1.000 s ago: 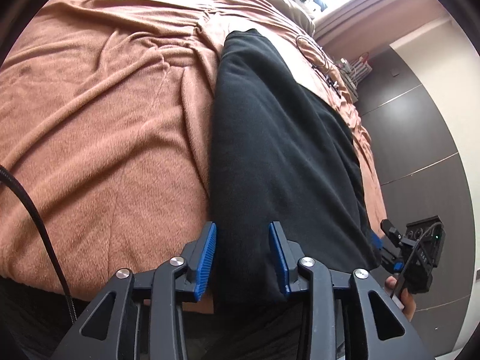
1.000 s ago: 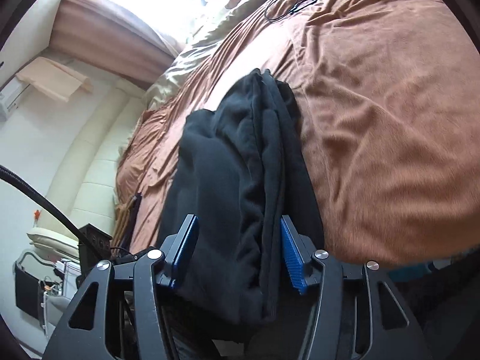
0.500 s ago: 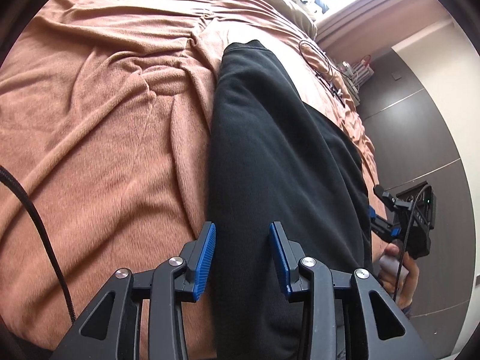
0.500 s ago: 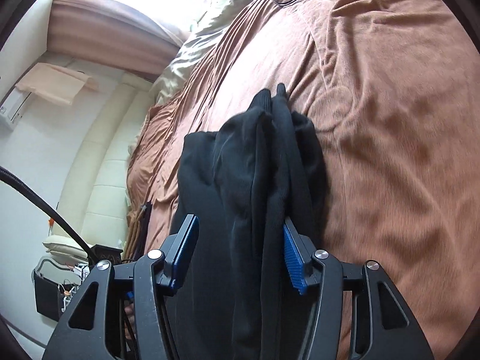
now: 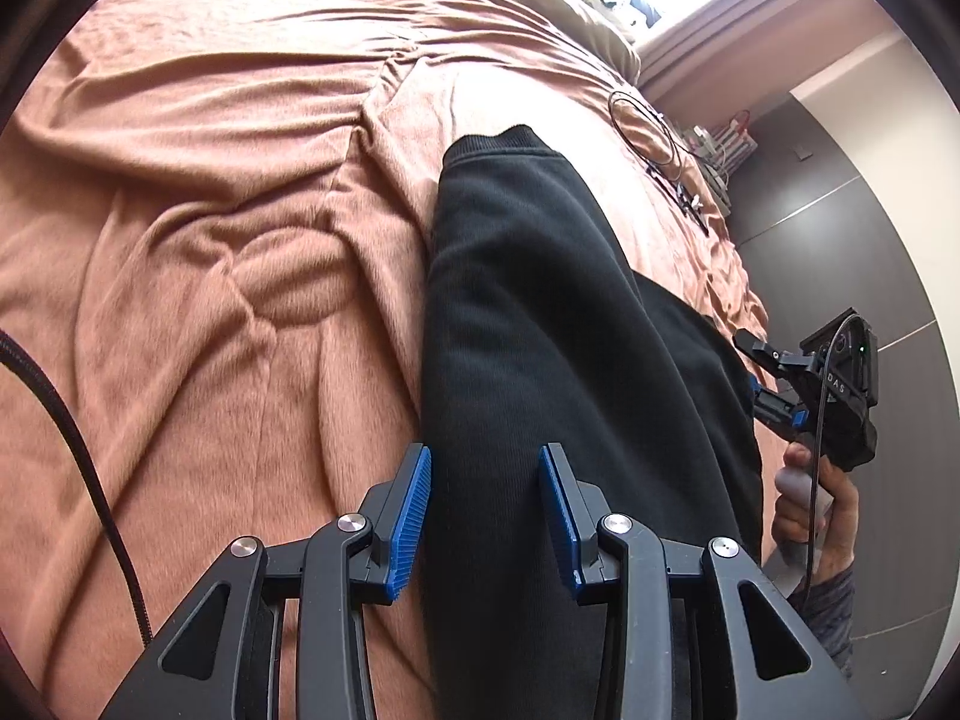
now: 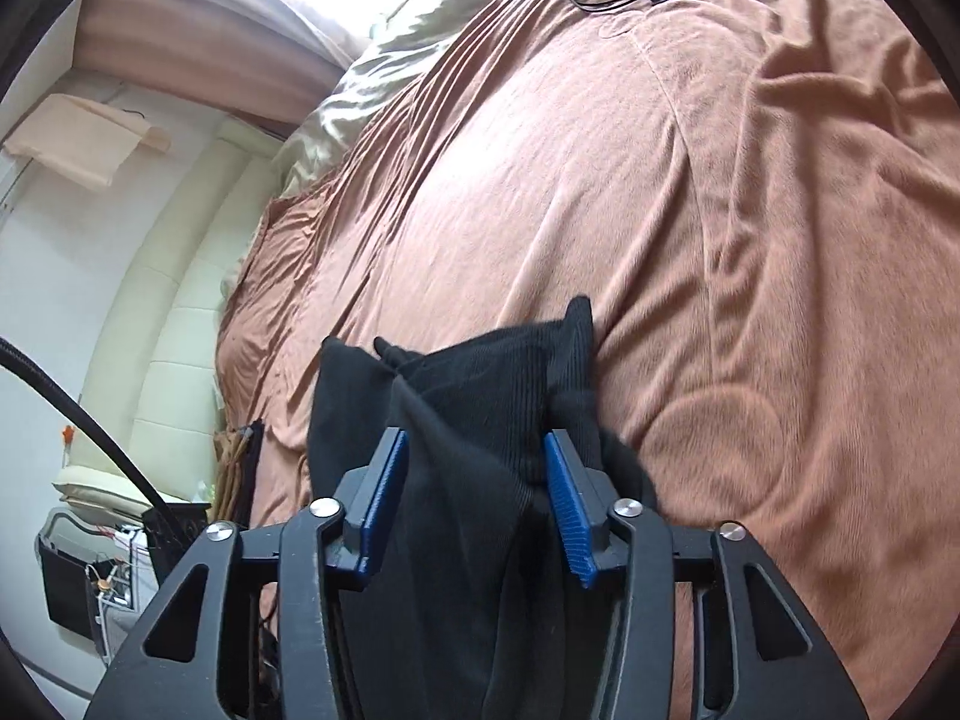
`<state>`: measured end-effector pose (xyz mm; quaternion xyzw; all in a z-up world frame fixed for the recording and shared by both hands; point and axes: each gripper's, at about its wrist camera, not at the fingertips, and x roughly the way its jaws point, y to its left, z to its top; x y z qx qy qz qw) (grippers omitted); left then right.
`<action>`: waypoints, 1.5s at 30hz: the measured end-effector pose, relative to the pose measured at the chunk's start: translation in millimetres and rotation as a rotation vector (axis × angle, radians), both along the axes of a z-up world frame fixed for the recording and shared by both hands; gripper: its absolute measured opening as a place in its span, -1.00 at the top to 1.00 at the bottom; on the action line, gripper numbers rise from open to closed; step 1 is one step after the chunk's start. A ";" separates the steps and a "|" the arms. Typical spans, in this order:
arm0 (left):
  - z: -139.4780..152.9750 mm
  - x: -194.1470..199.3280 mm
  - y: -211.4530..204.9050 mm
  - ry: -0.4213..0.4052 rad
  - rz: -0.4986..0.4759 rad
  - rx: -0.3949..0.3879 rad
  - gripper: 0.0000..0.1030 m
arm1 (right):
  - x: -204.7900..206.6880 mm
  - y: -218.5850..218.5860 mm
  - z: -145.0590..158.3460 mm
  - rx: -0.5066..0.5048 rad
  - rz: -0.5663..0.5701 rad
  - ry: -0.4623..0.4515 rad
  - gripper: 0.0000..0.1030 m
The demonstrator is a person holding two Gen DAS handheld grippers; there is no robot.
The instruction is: Fold small clothes
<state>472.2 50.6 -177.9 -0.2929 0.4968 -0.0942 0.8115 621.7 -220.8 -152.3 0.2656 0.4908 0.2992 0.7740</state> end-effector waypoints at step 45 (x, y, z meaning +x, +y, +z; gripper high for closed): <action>-9.8 26.2 3.0 0.038 0.016 -0.019 0.16 | -42.6 -30.0 -22.8 0.071 0.048 0.154 -0.21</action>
